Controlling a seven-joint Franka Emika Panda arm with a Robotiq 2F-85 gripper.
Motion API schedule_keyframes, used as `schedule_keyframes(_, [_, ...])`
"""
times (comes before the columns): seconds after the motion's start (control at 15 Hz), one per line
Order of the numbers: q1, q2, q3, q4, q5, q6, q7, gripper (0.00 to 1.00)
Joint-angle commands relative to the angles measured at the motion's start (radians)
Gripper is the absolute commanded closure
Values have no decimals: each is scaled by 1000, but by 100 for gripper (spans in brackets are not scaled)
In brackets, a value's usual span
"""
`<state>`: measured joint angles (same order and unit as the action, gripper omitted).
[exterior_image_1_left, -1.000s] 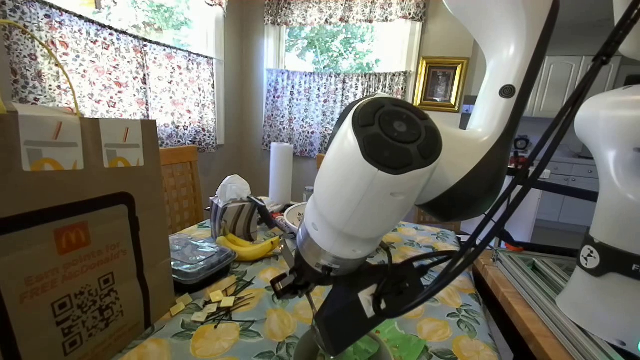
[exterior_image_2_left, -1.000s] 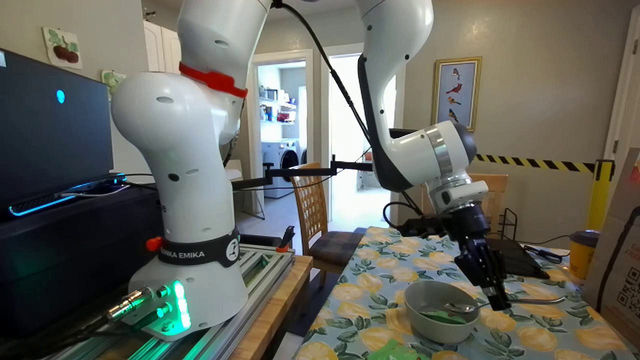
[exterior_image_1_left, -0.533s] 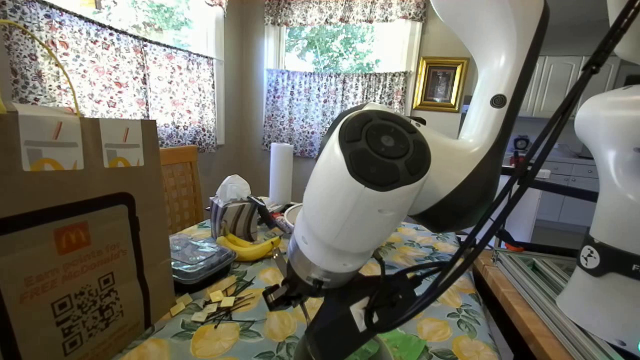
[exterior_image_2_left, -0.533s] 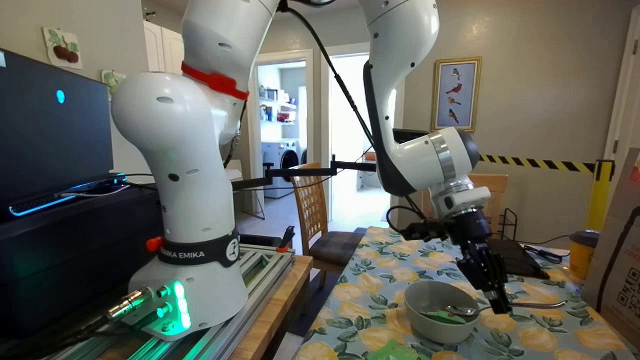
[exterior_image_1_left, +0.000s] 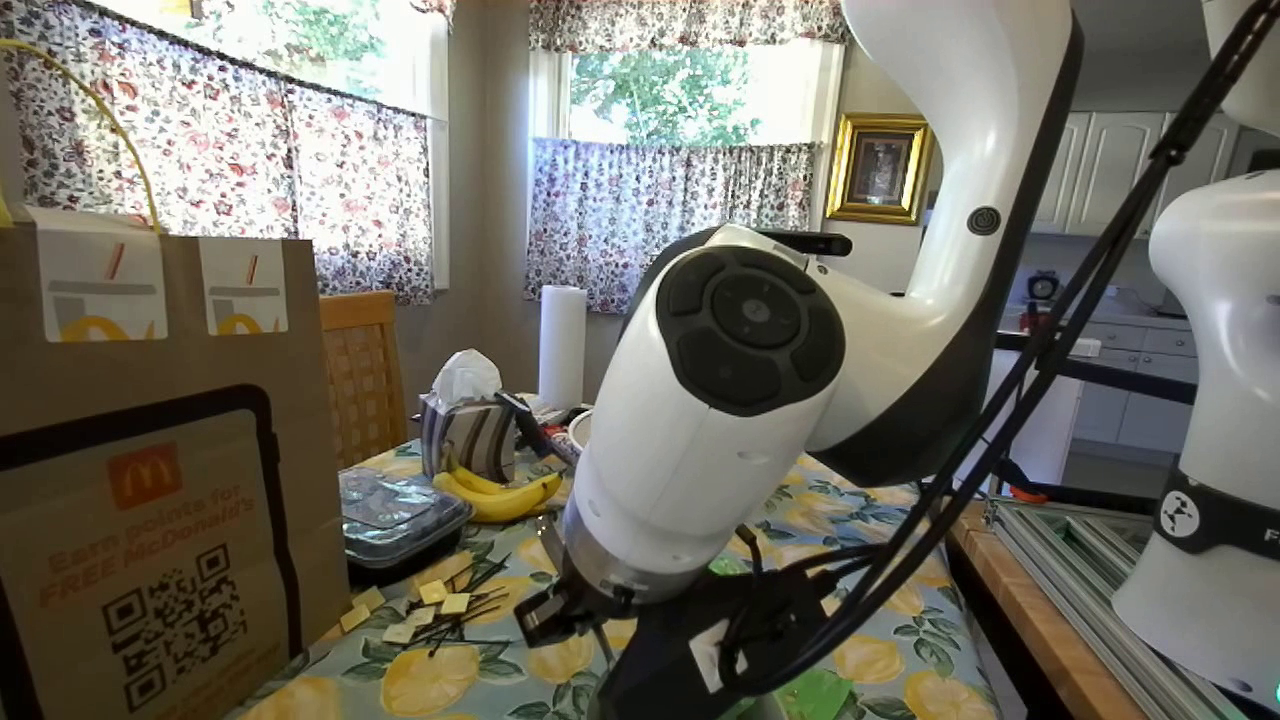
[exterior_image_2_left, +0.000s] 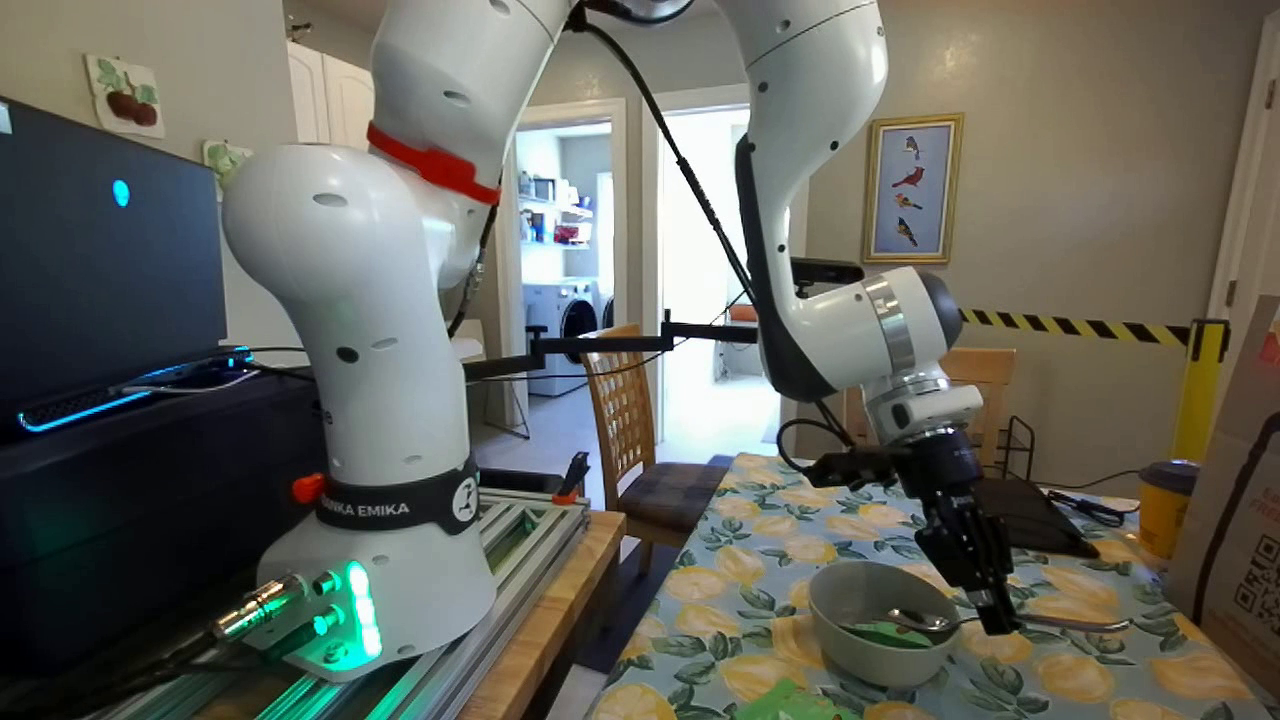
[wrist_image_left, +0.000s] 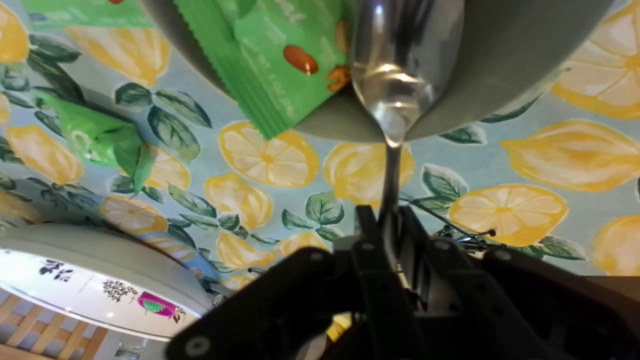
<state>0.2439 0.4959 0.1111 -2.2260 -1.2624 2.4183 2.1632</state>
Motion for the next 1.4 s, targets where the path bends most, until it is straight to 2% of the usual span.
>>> schedule_keyframes(0.0, [-9, 34, 12, 40, 23, -4, -14, 96])
schedule_keyframes(1.33, [-11, 37, 10, 38, 39, 55, -32, 96])
